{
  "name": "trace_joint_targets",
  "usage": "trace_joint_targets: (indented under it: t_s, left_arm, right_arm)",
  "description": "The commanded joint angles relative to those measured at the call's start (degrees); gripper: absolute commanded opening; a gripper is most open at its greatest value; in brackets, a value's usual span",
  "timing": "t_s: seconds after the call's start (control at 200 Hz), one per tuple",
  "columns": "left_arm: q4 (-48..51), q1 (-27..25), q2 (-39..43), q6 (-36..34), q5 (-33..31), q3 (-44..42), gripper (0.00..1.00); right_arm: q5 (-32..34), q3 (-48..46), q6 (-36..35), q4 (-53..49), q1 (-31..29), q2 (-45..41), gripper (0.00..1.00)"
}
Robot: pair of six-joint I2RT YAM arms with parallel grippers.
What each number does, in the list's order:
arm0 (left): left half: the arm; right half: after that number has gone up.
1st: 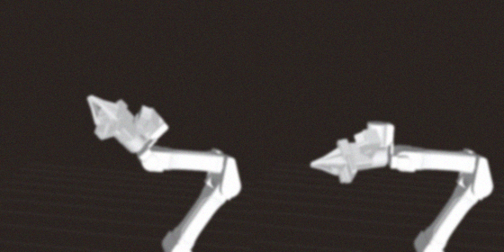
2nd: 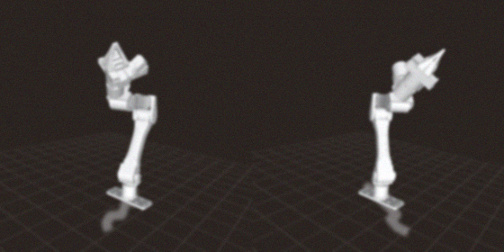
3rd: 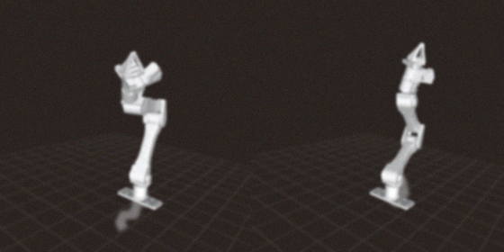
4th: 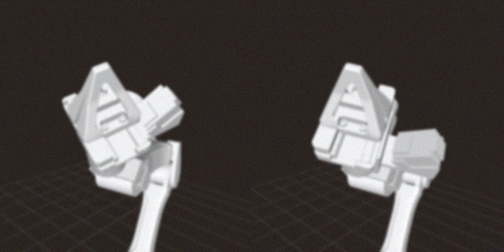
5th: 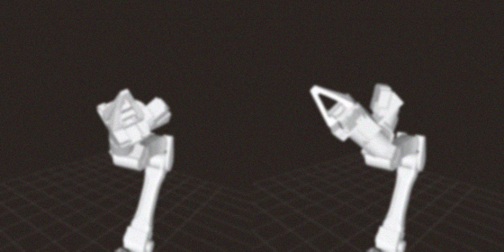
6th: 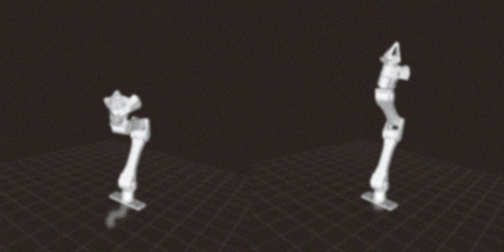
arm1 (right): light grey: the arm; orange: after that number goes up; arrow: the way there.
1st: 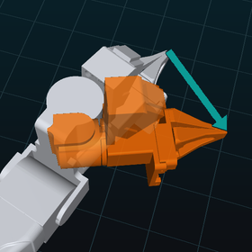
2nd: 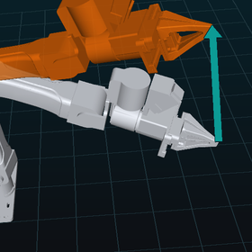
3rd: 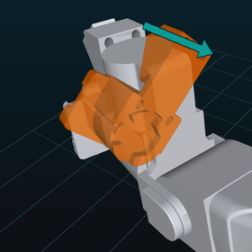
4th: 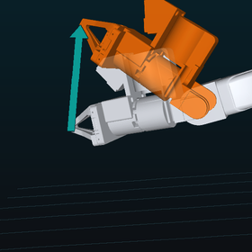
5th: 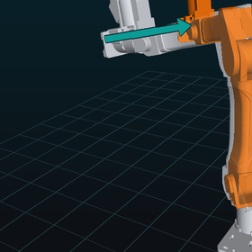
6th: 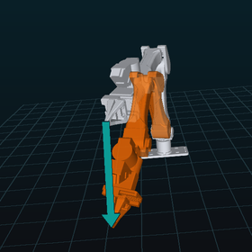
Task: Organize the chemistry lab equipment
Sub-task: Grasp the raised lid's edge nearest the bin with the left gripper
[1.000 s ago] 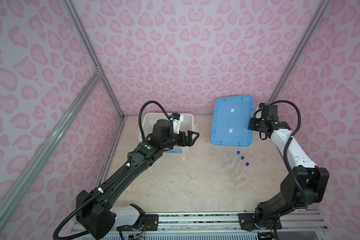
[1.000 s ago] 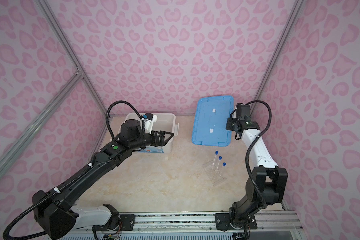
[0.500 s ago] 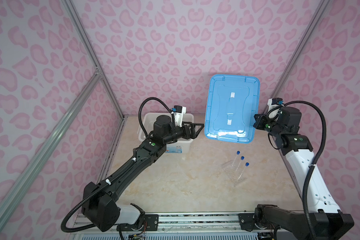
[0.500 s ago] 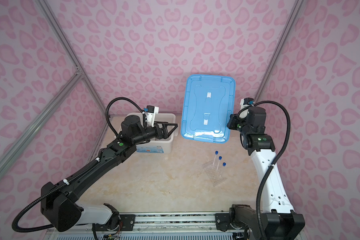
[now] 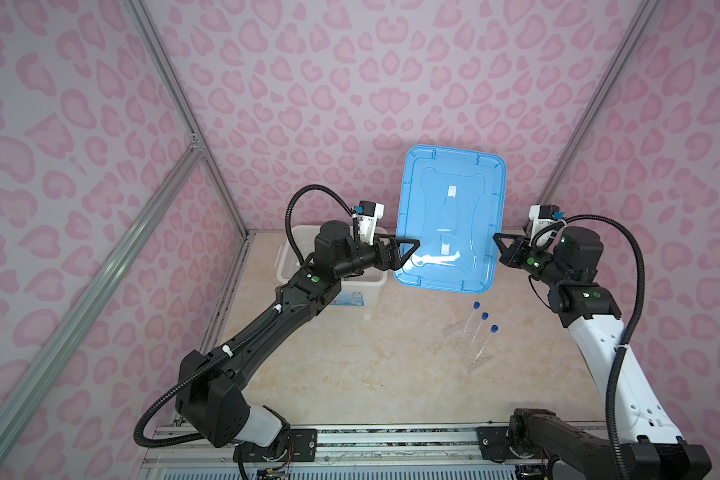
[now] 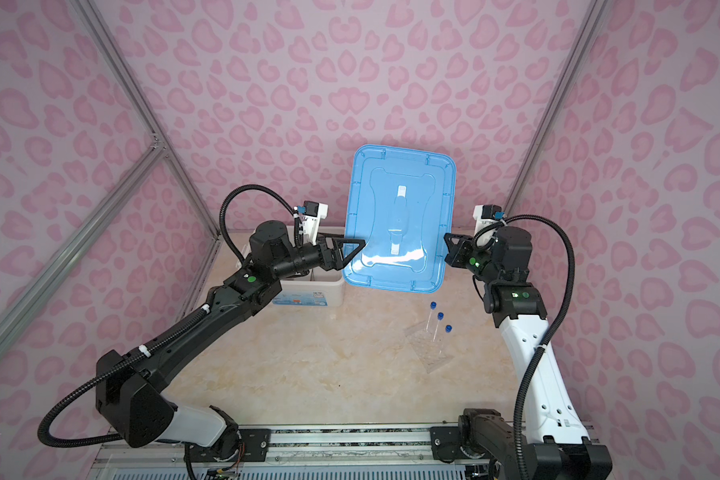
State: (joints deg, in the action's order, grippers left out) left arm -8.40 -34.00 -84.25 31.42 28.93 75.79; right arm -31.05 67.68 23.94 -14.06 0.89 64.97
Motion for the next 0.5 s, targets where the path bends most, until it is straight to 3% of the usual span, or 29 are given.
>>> trace_joint_targets:
  t_s: [0.0,0.075,0.14,0.5]
  left_arm:
    - [4.03,-0.02,0.21,-1.72,-2.03,2.66,0.76]
    - [8.88,-0.02,0.28,-3.2,-6.69,3.95,0.64]
    - [10.71,0.17,0.22,-4.23,-6.96,4.25,0.53]
    - [16.17,0.25,2.62,-7.34,-10.47,3.26,0.34]
  right_arm:
    - [0.11,-0.31,0.67,4.59,-1.71,0.8,0.0]
    - [0.7,-0.45,0.64,5.27,-3.37,1.86,0.0]
    - [1.33,0.16,0.65,5.26,-5.15,3.48,0.0]
    - [6.23,1.2,1.35,4.79,-11.47,9.14,0.0]
